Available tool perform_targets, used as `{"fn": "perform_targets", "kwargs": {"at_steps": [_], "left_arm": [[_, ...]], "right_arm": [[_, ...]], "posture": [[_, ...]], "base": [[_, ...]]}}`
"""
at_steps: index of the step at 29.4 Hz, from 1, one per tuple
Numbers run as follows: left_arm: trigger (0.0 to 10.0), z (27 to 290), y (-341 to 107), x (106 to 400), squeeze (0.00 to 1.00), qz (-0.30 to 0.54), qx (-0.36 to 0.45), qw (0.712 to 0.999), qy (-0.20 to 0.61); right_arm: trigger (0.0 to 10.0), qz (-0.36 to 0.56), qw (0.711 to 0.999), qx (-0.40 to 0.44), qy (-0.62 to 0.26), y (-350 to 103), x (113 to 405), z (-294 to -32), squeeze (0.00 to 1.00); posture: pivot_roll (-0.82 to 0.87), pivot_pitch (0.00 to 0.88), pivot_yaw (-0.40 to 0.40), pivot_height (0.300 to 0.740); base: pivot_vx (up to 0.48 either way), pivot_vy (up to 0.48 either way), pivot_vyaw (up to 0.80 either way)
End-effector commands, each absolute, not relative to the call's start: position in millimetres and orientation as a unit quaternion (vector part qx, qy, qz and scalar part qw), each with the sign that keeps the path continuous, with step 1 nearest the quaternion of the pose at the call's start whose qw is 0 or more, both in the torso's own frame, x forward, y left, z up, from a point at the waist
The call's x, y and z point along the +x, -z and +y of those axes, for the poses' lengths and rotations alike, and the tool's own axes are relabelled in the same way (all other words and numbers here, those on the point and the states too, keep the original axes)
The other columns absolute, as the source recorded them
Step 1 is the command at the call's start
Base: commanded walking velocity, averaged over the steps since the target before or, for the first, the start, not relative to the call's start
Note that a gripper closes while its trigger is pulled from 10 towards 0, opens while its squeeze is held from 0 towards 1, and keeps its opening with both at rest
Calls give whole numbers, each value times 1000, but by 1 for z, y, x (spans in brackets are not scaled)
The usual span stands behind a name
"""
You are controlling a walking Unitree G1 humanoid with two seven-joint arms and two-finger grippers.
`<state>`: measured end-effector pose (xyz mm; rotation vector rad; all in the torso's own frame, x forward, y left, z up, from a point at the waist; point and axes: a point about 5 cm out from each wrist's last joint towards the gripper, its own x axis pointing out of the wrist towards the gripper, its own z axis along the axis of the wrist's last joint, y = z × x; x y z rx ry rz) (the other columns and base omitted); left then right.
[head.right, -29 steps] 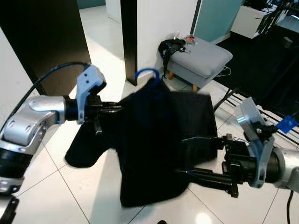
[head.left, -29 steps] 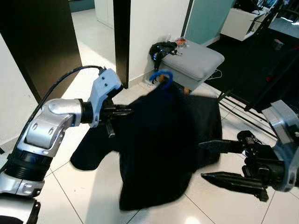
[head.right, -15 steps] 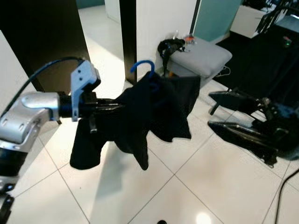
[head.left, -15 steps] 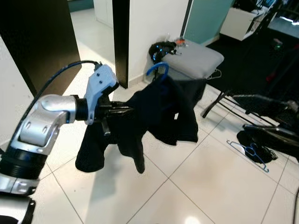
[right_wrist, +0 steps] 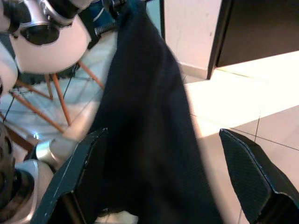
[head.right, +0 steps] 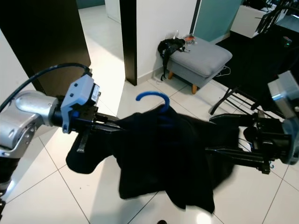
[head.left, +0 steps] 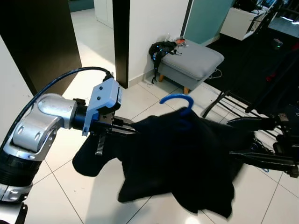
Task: Hang hanger
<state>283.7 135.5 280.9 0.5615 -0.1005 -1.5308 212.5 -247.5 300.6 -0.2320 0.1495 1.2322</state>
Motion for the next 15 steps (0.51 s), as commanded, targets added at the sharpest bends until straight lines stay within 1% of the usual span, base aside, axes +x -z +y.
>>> {"fn": "perform_targets", "kwargs": {"at_steps": [1, 6, 7, 8, 9, 12, 15], "left_arm": [[10000, 132, -288, 275, 0, -63, 263, 659, 702], [10000, 129, -290, 271, 0, -73, 260, 647, 713], [10000, 129, -290, 271, 0, -73, 260, 647, 713], [10000, 127, -291, 270, 0, -78, 259, 644, 715], [10000, 127, -291, 270, 0, -78, 259, 644, 715], [10000, 122, -296, 268, 0, -94, 254, 642, 717], [10000, 121, -297, 268, 0, -98, 253, 642, 717]], "right_arm": [[10000, 72, 801, -121, -582, -302, 214, -247, 0], [10000, 76, 787, -126, -599, -301, 216, -241, 0], [10000, 76, 787, -126, -599, -301, 216, -241, 0], [10000, 85, 779, -130, -607, -298, 216, -238, 0], [10000, 85, 779, -130, -607, -298, 216, -238, 0], [10000, 108, 764, -139, -620, -289, 216, -234, 0], [10000, 112, 762, -142, -622, -287, 216, -233, 0]], "posture": [[56, 123, -79, 740], [60, 121, -83, 740], [60, 121, -83, 740], [60, 121, -84, 740], [60, 121, -84, 740], [58, 122, -85, 740], [58, 122, -85, 740]], "base": [[0, 0, 0], [0, 0, 0], [0, 0, 0], [0, 0, 0], [0, 0, 0], [0, 0, 0], [0, 0, 0]]}}
